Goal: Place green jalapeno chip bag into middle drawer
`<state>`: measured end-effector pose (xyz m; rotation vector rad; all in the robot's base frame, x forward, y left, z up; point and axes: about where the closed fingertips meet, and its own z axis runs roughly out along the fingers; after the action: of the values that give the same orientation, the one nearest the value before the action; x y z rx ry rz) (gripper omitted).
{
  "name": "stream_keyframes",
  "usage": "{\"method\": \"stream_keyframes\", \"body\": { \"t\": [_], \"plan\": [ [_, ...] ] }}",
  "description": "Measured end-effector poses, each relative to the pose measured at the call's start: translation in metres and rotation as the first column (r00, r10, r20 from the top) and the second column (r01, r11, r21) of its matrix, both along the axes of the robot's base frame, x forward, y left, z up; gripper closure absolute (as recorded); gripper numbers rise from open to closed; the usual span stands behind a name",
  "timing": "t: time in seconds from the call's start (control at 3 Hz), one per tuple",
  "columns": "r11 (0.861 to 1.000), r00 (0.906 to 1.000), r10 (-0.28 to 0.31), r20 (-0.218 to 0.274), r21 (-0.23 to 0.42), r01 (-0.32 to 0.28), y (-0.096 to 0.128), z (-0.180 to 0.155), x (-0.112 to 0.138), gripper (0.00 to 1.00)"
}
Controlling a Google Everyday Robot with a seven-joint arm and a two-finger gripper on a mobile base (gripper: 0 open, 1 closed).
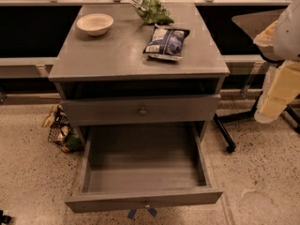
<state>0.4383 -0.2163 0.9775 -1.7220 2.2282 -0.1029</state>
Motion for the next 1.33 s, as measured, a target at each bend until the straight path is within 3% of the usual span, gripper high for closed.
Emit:
{"method": "stream_keyframes", "body": {
  "t": [0.33,0.67,1.0,1.33],
  "plan": [
    [1.0,1.0,0.0,0.0,0.0,0.0,0.0,0.0,0.0,0.0],
    [0.998,0.9987,-0.049,0.016,0.031,0.048,-0.004,0.005,0.009,0.0],
    [0.973,0.9781,-0.19,0.086,0.149,0.176,-0.023,0.017,0.053,0.0],
    [0.888,0.9178,-0.356,0.175,0.37,0.274,-0.048,0.038,0.118,0.0]
  ]
}}
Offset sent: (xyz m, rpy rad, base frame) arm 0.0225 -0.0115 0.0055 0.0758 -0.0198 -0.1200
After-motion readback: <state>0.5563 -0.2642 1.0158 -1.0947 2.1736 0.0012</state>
